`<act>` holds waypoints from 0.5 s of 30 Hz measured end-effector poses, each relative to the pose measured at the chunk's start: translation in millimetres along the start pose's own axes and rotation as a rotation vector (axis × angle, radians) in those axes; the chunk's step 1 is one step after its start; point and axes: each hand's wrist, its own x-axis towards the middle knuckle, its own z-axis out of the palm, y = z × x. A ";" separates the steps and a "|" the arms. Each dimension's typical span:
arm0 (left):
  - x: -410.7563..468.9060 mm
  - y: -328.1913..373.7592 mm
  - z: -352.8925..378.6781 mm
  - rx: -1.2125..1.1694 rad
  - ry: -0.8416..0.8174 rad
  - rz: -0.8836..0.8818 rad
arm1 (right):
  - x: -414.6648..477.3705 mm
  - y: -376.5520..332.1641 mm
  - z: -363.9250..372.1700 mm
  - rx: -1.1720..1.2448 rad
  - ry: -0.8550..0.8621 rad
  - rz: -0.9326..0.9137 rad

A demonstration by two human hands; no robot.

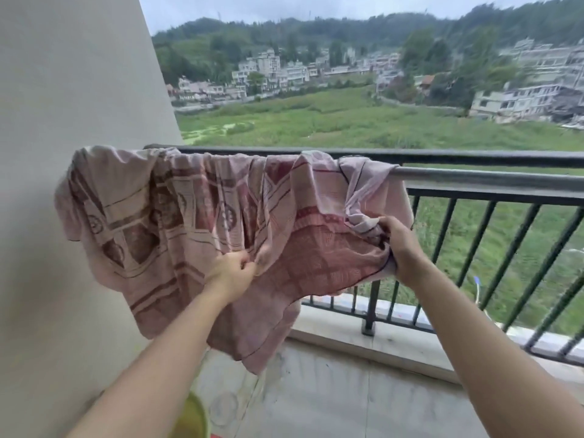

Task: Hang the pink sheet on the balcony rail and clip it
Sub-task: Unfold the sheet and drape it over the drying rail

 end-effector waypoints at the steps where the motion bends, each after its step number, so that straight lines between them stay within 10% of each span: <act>1: -0.9 3.8 -3.1 0.018 0.025 -0.002 | 1.1 0.2 -8.0 -0.027 0.049 -0.044; 6: -7.3 -4.8 -10.7 0.168 -0.206 -0.088 | -14.3 -5.6 -22.6 -0.112 0.180 -0.301; 11: -23.2 2.4 -5.7 0.508 -0.520 -0.149 | -53.9 17.8 -18.0 -0.359 -0.238 -0.284; 15: -8.8 59.4 -25.8 0.310 -0.159 -0.010 | -62.8 68.5 -0.3 -0.800 -0.472 -0.155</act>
